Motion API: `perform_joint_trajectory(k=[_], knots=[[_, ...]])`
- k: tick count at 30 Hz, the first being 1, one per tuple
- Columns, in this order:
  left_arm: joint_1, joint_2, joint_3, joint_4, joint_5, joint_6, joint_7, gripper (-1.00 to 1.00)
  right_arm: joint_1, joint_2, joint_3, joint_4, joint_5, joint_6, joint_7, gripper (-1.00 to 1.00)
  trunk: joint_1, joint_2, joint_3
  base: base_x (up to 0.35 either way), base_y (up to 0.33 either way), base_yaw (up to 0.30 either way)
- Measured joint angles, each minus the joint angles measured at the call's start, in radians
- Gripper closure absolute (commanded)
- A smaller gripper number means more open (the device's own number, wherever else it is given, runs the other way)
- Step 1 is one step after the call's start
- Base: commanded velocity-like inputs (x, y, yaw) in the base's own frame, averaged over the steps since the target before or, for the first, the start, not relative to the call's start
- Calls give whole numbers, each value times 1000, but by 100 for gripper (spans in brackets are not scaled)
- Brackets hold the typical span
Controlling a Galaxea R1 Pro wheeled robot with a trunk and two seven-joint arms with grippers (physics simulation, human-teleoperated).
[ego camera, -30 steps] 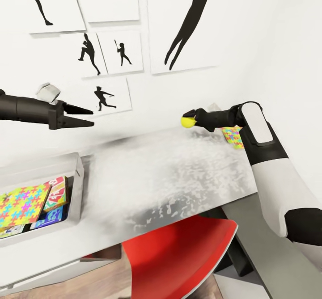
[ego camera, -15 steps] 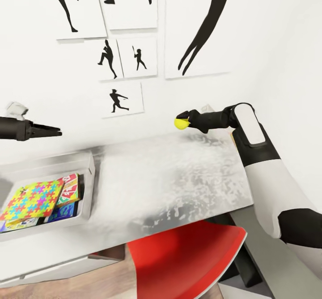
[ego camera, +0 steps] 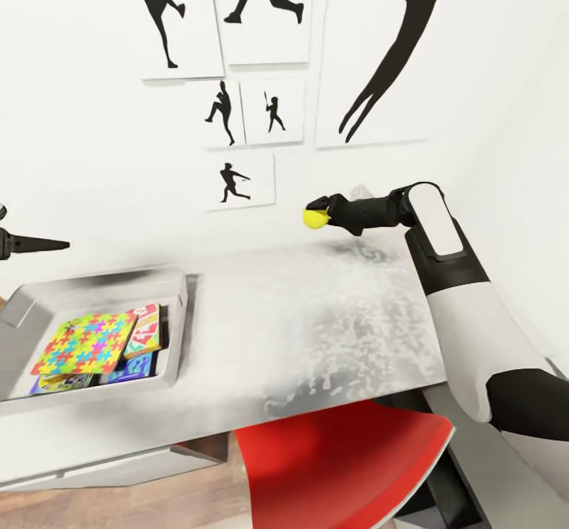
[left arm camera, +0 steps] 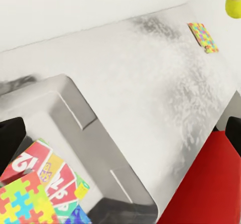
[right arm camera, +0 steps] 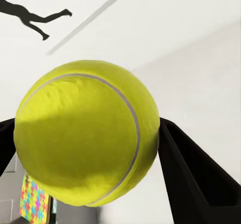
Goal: Put all the toys in the child's room - the three board games (two on the bed and one on the table), the two jigsaw puzzles on the table, and the tennis ball on the table - inside the toy box on the table in the child's room.
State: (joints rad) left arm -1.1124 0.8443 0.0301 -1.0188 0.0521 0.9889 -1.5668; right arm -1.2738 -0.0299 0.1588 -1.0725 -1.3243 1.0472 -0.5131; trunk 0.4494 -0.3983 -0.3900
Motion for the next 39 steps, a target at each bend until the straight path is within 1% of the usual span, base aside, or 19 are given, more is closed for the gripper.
perform_joint_trajectory(k=[2,9,13,15,17,19,21,22,25,26,28,29,31,35,36,39], knots=[[0,8,0,29,-1,-12,0,-100,0,0,0,-2,0,0,1,100,0,0,3,0,0,152],[0,38,3,156,-3,-104,0,-100,9,-1,0,-49,-1,0,1,100,0,0,15,0,0,152],[0,57,4,193,-3,-131,0,-100,16,-1,0,-66,-2,0,1,100,0,0,21,0,0,150],[0,61,5,211,-6,-135,0,-100,19,0,2,-75,-2,0,1,100,0,0,24,0,0,147],[0,65,5,235,-9,-143,0,-100,20,0,19,-88,-4,0,1,100,0,0,28,0,0,146],[0,66,5,252,-10,-167,0,-100,20,0,39,-92,-5,0,1,100,0,0,31,0,0,146],[0,67,6,279,-11,-206,0,-100,20,3,68,-95,-7,0,1,100,0,0,34,0,0,145],[0,68,6,285,-11,-211,0,-100,20,4,73,-95,-7,0,1,100,0,0,36,0,0,145],[0,68,6,310,-12,-225,0,-100,20,22,91,-96,-6,0,0,100,0,0,41,0,0,140],[0,68,6,318,-12,-228,0,-100,19,33,96,-96,-6,-1,0,100,0,0,42,0,0,135],[0,69,6,323,-12,-232,0,-100,19,45,98,-96,-3,-1,-2,100,0,0,46,0,0,132],[0,69,6,327,-12,-236,0,-100,19,55,100,-96,-3,-1,-5,100,0,0,47,0,0,129],[0,74,6,332,-13,-241,0,-100,18,69,103,-96,-1,-1,-9,100,0,0,51,0,0,127],[0,81,5,336,-15,-244,0,-100,17,76,116,-95,1,-1,-12,100,0,0,57,0,0,125],[0,88,4,345,-16,-244,0,-100,17,78,127,-95,1,-1,-12,100,0,0,59,0,0,120],[0,95,3,367,-19,-245,0,-100,17,81,144,-95,2,-1,-13,100,0,0,64,0,0,119]])
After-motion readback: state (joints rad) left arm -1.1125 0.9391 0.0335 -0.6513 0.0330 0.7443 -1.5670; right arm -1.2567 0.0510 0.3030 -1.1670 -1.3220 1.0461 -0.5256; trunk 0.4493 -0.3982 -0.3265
